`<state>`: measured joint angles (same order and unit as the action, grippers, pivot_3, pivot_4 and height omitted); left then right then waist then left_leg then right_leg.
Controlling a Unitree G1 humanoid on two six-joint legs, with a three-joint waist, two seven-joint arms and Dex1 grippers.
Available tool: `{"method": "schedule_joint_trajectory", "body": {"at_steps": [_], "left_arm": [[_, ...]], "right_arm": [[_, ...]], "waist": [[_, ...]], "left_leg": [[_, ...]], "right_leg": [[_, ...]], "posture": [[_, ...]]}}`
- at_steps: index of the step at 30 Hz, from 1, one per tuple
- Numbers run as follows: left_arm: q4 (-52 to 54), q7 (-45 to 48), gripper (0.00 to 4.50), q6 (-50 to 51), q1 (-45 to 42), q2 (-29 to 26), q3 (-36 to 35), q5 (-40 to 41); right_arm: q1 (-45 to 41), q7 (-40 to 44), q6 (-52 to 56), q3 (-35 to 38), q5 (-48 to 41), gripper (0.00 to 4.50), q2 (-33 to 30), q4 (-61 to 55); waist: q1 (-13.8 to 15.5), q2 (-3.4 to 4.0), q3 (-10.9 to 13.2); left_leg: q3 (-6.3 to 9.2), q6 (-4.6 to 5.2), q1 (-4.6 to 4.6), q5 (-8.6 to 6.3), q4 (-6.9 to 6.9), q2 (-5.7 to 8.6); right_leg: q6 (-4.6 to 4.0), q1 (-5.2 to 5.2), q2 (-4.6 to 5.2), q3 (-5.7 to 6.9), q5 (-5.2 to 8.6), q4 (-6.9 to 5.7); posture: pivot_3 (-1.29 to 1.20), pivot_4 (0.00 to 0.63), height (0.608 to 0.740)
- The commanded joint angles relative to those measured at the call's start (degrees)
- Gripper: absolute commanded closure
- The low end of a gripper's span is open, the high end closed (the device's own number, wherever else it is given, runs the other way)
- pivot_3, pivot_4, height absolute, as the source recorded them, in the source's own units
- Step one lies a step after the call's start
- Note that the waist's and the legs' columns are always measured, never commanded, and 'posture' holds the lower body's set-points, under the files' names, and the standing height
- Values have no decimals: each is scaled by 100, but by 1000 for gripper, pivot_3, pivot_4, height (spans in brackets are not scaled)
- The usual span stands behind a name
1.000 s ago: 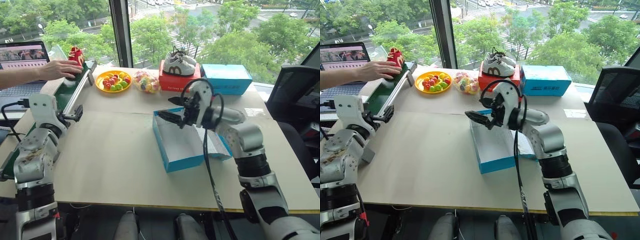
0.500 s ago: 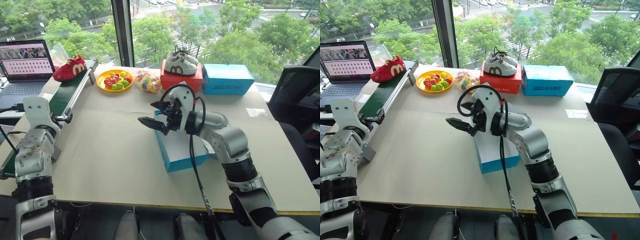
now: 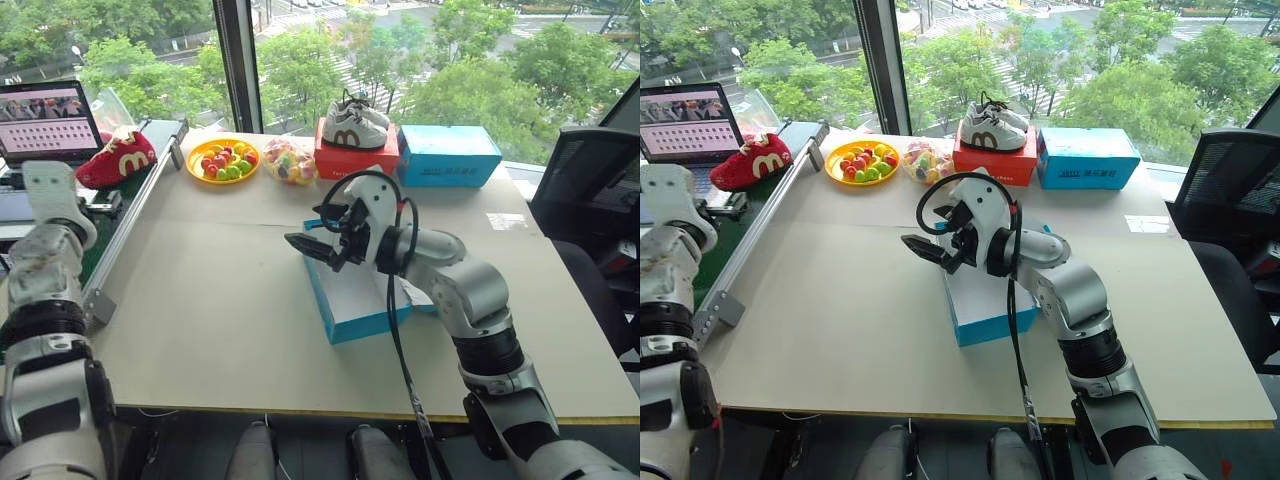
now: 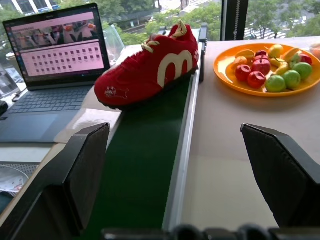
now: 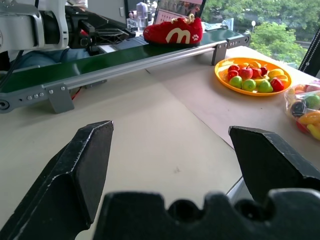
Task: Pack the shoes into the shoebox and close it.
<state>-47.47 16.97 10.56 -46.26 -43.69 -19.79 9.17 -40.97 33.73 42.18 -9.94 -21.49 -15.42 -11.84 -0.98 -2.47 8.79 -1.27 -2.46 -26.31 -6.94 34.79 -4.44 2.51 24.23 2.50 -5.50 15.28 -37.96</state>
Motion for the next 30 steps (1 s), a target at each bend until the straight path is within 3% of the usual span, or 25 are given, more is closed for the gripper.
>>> {"method": "schedule_joint_trajectory", "body": {"at_steps": [1, 6, 18, 29, 30], "left_arm": [[-95, -18, 0, -258, -148, -118, -17, -32], [-145, 43, 0, -280, -111, -136, 40, -62], [-1380, 145, 0, -274, -623, -618, 198, -280], [-2255, 1310, 0, -461, -667, -1185, 1370, -1354], [-2291, 1453, 257, -517, -676, -1237, 1472, -1447]], "right_arm": [[-18, 23, -155, 43, -24, 116, 27, -209], [12, 52, -193, -16, 10, 116, 8, -185], [100, 19, -171, 61, -20, 116, -9, -222], [124, -32, -217, 158, 15, 116, -109, -197], [137, -49, -208, 167, 17, 44, -123, -210]], "waist": [[4, -1, 0], [11, -6, 0], [7, -9, 0], [1, -13, 1], [3, -13, 1]], "left_leg": [[0, 0, 0, 0, 0, 0], [0, -1, -2, 0, 1, 0], [0, -1, -2, 0, 1, 0], [-1, -1, -3, 0, -2, 0], [-1, -1, -3, 0, -2, 0]], "right_leg": [[0, 0, 0, 0, 0, -1], [0, 0, 0, 1, 0, -1], [0, 1, 0, 2, 0, -1], [-4, 6, 0, 3, 2, -3], [-4, 6, 0, 3, 3, -3]], "posture": [[0, 150, 740], [0, 150, 740], [0, 150, 740], [0, 150, 740], [0, 150, 740]]}}
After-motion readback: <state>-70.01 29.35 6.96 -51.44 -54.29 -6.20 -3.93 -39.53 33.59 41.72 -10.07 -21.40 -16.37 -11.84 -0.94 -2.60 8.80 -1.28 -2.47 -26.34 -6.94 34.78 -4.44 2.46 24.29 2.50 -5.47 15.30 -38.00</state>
